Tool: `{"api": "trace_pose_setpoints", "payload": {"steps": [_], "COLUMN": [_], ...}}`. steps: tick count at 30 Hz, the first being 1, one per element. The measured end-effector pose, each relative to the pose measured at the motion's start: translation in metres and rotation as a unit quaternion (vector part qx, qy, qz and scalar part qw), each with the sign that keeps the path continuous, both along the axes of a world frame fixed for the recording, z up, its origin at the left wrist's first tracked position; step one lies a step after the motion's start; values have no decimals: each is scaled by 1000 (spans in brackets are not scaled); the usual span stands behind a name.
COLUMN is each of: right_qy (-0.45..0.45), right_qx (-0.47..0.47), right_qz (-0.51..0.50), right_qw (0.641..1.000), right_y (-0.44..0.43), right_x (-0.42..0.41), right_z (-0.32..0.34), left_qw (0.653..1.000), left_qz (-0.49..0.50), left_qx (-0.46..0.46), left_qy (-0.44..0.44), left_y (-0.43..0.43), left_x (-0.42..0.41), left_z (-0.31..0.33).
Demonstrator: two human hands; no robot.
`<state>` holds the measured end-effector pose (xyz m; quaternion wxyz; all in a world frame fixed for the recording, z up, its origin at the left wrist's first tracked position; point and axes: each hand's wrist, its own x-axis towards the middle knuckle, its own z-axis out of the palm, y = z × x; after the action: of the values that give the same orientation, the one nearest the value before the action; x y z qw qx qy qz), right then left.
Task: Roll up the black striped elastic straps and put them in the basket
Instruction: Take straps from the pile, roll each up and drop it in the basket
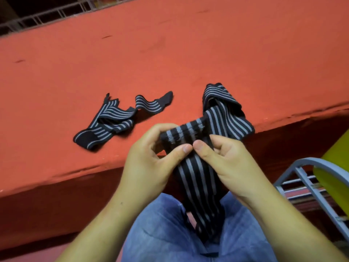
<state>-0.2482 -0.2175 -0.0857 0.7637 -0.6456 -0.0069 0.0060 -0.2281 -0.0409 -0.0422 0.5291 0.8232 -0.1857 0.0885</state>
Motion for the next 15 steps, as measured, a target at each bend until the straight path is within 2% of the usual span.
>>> {"api": "trace_pose_setpoints", "payload": {"steps": [6,10,12,15], "right_qy": [30,38,38,46], "right_qx": [-5,-30,-58,-47], "right_qz": [26,46,24,5], "right_qw": [999,998,997,998], "right_y": [19,33,41,47], "right_x": [-22,-33,-35,-36], "right_z": [-13,-16,-16,-11], "left_qw": [1000,999,999,999], "left_qz": [11,20,22,7], "left_qx": [3,-28,-38,-52], "left_qy": [5,2,-5,-3], "left_y": [22,43,47,49], "left_x": [-21,-35,-39,-42], "left_z": [-13,-16,-15,-14]}}
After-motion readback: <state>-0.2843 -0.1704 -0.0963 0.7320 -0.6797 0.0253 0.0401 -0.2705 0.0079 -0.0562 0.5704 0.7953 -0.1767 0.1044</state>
